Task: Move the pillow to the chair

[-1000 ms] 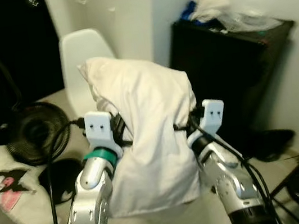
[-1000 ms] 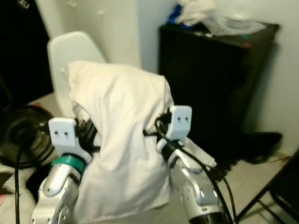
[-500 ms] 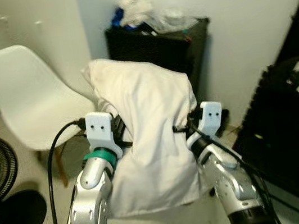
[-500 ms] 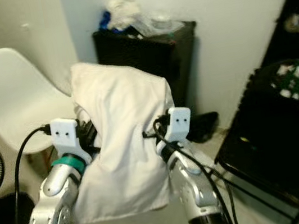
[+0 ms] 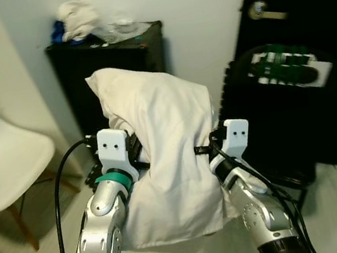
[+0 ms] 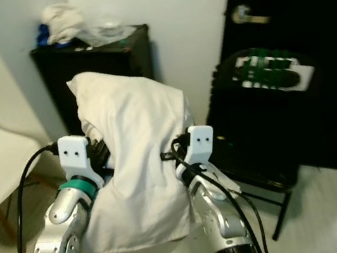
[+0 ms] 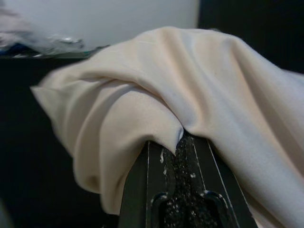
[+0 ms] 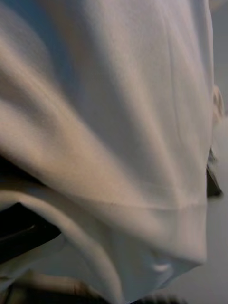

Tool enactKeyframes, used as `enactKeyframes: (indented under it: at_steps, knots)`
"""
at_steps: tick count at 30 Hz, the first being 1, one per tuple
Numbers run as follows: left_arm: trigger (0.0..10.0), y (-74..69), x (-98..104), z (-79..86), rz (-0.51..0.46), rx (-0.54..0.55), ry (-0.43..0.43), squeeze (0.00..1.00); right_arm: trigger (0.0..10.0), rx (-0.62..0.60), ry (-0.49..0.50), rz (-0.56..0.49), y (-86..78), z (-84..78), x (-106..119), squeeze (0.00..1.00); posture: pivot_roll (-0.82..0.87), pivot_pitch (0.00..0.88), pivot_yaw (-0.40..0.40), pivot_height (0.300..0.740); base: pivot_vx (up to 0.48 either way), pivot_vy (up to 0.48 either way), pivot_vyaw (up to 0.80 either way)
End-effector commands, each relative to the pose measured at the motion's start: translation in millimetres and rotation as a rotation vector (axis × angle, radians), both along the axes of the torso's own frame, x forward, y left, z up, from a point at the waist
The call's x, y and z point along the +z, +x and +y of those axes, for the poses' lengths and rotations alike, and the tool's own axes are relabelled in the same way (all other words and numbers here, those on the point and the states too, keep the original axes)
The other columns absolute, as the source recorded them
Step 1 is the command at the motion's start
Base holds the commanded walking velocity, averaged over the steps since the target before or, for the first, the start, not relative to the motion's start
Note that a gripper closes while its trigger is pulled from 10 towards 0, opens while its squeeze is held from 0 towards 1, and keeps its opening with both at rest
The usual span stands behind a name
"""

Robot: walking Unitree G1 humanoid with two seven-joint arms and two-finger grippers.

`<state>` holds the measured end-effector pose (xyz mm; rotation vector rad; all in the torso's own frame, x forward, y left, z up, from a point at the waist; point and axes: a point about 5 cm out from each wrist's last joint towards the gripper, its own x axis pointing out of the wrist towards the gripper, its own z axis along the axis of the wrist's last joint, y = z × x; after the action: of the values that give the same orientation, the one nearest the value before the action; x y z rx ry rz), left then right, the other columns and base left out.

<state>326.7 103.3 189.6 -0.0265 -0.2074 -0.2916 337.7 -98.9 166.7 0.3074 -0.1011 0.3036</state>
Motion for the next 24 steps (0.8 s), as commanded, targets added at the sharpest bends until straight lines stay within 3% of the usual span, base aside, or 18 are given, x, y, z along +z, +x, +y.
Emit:
enactKeyframes:
  at_steps: [1, 10, 24]
  knots:
    - [10.0, -1.5, -6, -11.2, -0.011, -0.027, 0.05, 0.0, 10.0, 0.101, -0.021, -0.07, -5.2, 23.2, 9, 0.0, 0.0, 0.0, 0.077, 0.74, 0.0, 0.0, -0.8]
    - [10.0, -6.3, -11, -11.1, -0.009, -0.014, 0.075, 0.0, 10.0, 0.116, -0.046, -0.063, -4.6, 21.5, 7, 0.0, 0.0, 0.003, 0.029, 0.74, 0.0, 0.0, -0.8]
    - [10.0, -15.1, -13, -3.8, -0.023, 0.018, 0.085, 0.0, 10.0, 0.18, -0.077, -0.035, -6.8, 31.8, -3, 0.0, 0.04, 0.038, -0.018, 0.74, 0.0, 0.0, -0.8]
